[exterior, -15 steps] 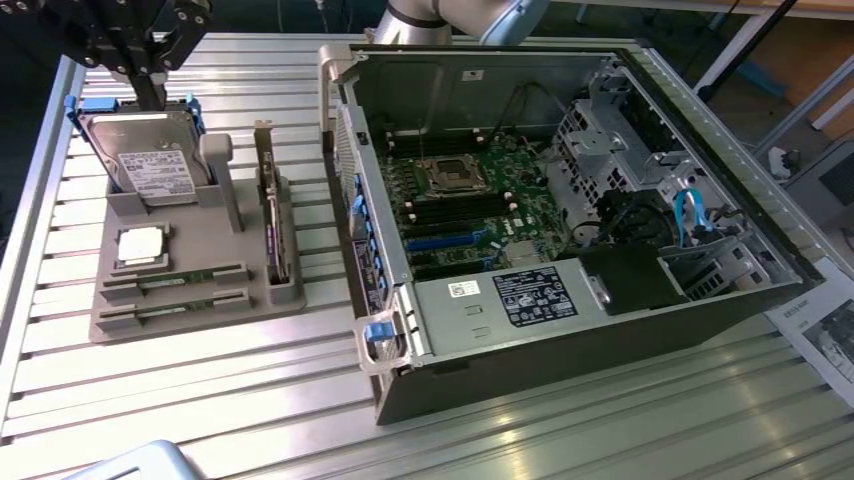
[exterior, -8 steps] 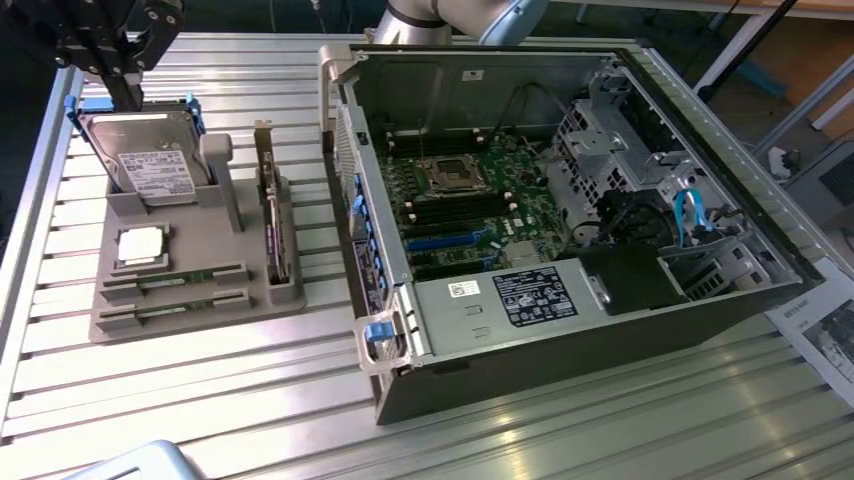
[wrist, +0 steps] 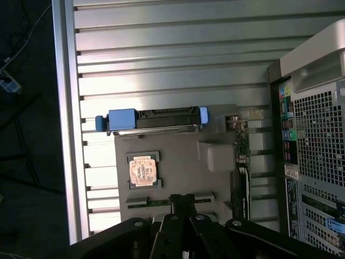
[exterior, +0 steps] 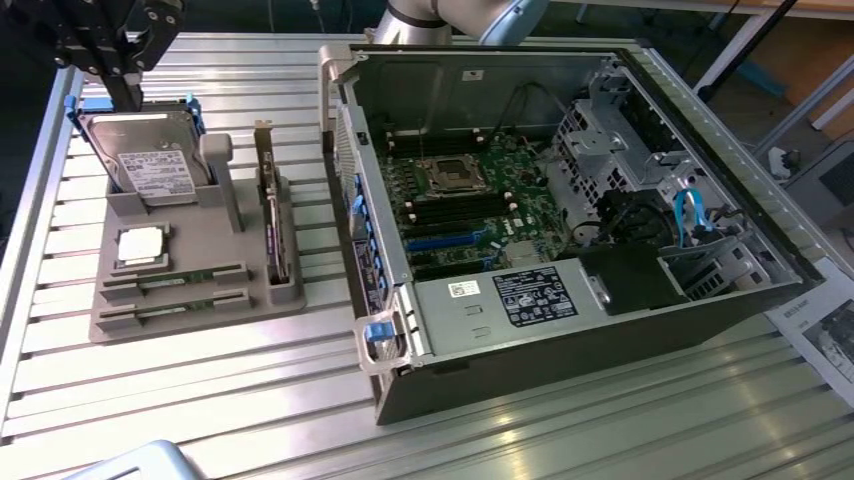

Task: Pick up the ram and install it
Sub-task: 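Reach for the ram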

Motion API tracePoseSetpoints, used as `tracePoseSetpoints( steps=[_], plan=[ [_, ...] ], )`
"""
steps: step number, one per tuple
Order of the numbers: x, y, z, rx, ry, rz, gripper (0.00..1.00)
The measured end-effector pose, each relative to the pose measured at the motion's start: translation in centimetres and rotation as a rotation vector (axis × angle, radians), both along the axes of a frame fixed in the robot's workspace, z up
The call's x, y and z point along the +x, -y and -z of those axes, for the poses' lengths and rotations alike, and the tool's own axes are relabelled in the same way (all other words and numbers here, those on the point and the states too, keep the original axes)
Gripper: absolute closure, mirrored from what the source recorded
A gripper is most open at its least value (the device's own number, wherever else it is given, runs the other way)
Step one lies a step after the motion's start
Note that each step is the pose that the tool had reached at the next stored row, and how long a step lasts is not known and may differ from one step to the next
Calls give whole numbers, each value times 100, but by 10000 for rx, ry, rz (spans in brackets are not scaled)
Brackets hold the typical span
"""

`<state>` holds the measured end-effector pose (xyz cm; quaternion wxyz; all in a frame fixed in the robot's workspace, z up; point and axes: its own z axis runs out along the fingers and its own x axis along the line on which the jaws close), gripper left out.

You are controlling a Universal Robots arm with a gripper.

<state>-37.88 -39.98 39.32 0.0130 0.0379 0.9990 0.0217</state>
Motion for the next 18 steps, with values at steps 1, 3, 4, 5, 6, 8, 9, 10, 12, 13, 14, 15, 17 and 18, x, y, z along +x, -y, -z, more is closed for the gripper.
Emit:
tracePoseSetpoints(
  steps=[1, 3, 4, 5, 6, 8, 9, 10, 12, 13, 14, 15, 17, 18],
  plan=[
    [0, 10, 0, 0, 0, -1, 90],
    [0, 39, 0, 0, 0, -1, 90],
    [-1, 54, 1, 1, 1, -1, 90],
    [-2, 69, 1, 1, 1, -1, 90],
    [-3, 86, 1, 1, 1, -1, 90],
    [-7, 127, 1, 0, 1, 0, 90],
    [-8, 144, 0, 0, 1, -1, 90],
    [-11, 173, 1, 1, 1, -1, 90],
    [-14, 211, 0, 0, 0, -1, 90],
    [-16, 238, 1, 0, 1, -1, 90],
    [-18, 260, 1, 0, 1, -1, 90],
    [-21, 289, 1, 1, 1, -1, 90],
    [-27, 351, 1, 1, 1, 0, 90],
    [-28, 365, 0, 0, 0, -1, 90]
  ],
)
